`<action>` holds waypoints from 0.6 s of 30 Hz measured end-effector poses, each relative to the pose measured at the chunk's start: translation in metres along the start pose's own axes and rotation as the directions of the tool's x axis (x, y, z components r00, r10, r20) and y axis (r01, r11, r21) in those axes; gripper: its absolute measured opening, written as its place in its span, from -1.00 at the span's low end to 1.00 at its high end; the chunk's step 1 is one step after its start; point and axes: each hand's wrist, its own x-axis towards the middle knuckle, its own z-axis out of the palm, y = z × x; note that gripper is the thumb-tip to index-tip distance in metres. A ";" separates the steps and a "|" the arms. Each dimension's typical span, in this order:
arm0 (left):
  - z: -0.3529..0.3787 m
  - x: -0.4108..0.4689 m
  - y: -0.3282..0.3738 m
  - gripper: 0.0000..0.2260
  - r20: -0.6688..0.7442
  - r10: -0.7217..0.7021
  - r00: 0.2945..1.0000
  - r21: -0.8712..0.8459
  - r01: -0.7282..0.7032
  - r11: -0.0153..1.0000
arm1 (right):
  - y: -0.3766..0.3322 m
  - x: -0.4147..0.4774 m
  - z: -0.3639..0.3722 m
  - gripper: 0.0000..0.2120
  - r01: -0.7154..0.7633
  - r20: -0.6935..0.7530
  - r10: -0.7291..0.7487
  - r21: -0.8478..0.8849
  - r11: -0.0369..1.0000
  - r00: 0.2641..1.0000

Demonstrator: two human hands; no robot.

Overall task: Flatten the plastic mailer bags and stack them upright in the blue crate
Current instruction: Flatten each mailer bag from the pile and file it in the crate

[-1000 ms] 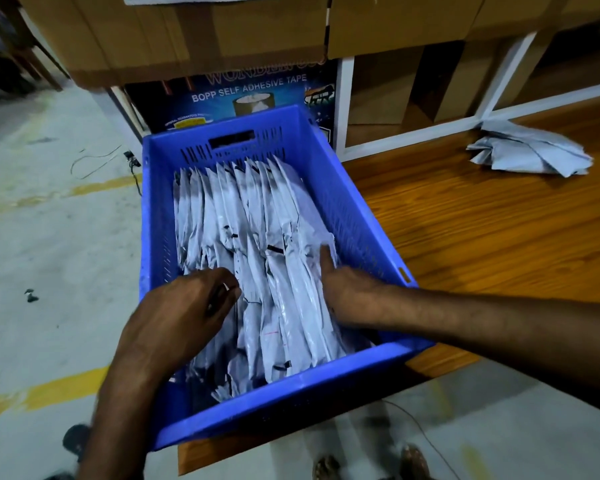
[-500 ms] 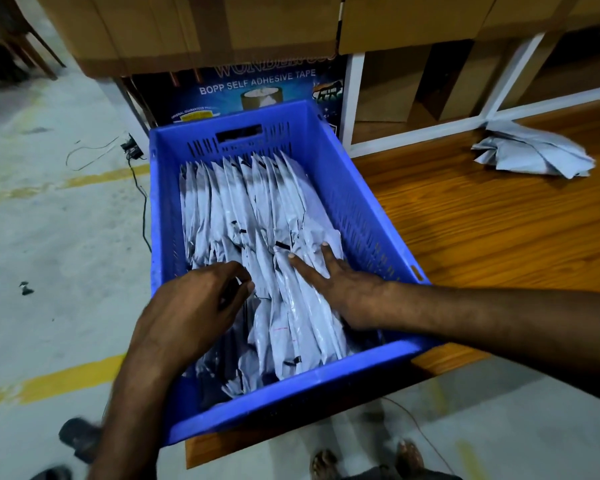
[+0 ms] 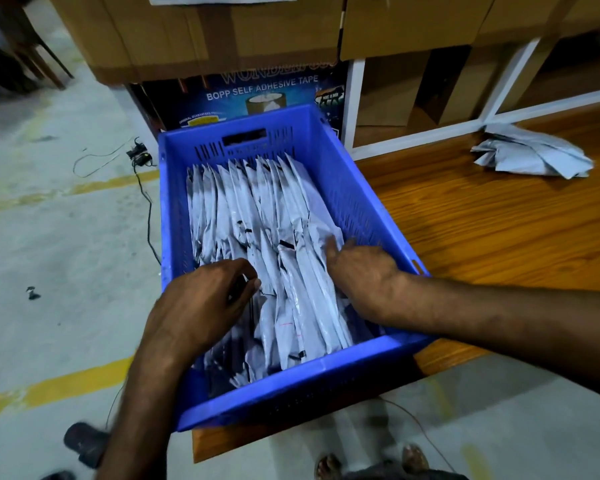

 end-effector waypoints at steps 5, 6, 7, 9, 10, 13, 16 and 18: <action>0.000 -0.002 0.002 -0.86 -0.008 0.017 1.000 0.040 -0.017 0.999 | -0.004 0.004 0.027 -0.48 0.280 0.196 -0.210 -0.478 0.833 0.958; 0.000 -0.003 0.002 -0.86 -0.010 0.019 1.000 0.044 -0.019 0.999 | -0.002 0.011 0.033 -0.42 0.283 0.217 -0.199 -0.485 0.828 0.956; 0.001 -0.003 0.002 -0.86 -0.012 0.017 1.000 0.048 -0.016 0.999 | -0.001 0.018 0.037 -0.37 0.283 0.230 -0.189 -0.501 0.818 0.955; 0.001 -0.002 0.002 -0.86 -0.015 0.004 1.000 0.046 -0.004 0.999 | 0.000 0.031 0.045 -0.28 0.307 0.232 -0.210 -0.550 0.777 0.950; 0.001 -0.002 0.002 -0.86 -0.013 -0.002 1.000 0.044 0.002 0.999 | 0.000 0.037 0.048 -0.25 0.312 0.240 -0.206 -0.597 0.739 0.949; 0.000 -0.002 0.003 -0.85 -0.004 -0.010 1.000 0.038 0.010 0.999 | 0.005 0.045 0.067 -0.30 0.261 0.207 -0.159 -0.729 0.632 0.965; 0.000 -0.001 0.002 -0.84 -0.002 -0.005 1.000 0.028 0.005 1.000 | 0.009 0.041 0.068 -0.35 0.214 0.141 -0.170 -0.794 0.568 0.975; -0.001 0.000 0.002 -0.83 0.000 -0.009 1.000 0.016 0.009 1.000 | 0.010 0.041 0.062 -0.23 0.301 0.232 -0.196 -0.641 0.706 0.953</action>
